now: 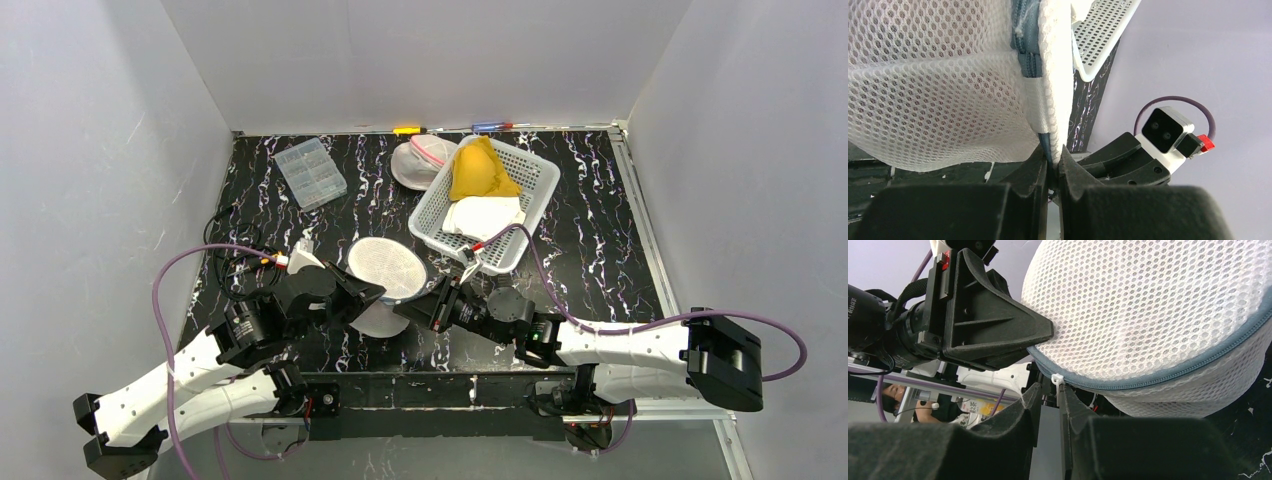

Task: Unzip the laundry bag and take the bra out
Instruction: Unzip the laundry bag at the center of the board.

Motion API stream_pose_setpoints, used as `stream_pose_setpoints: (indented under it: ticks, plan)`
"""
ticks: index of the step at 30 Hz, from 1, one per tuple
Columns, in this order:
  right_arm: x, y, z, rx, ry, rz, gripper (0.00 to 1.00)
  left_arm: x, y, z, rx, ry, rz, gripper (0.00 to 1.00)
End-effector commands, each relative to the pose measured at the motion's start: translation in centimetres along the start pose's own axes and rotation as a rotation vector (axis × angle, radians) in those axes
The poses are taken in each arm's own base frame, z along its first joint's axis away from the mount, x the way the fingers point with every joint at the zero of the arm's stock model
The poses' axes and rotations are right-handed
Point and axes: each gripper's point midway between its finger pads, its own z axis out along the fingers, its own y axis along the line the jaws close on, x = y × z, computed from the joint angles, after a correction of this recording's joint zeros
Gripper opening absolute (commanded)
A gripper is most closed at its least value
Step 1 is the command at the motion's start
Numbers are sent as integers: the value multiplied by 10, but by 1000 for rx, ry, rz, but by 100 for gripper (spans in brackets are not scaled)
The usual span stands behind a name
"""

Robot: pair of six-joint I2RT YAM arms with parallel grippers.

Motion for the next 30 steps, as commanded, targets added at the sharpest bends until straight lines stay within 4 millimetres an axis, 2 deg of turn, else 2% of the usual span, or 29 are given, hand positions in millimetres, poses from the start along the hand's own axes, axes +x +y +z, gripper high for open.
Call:
stream_pose_setpoints:
  ticks: [1, 9, 14, 20, 23, 30]
  plan:
    - [-15, 18, 0, -56, -56, 2, 26, -8, -5, -1, 24, -43, -15, 0]
    - [-14, 14, 0, -39, -52, 0, 15, -7, -4, 0, 21, -38, -15, 0]
    - [-11, 4, 0, 2, -42, -14, 1, -6, -3, 0, 19, -36, -12, 0]
    - [-11, -18, -8, 113, -28, -85, 1, -6, 4, 2, 6, -37, -3, 0]
    - [-11, -35, -15, 206, -14, -146, 1, -4, 8, 4, -2, -31, 6, 0]
    - [-7, -72, -32, 356, 18, -219, 1, 11, 15, 16, -18, 26, 44, 0]
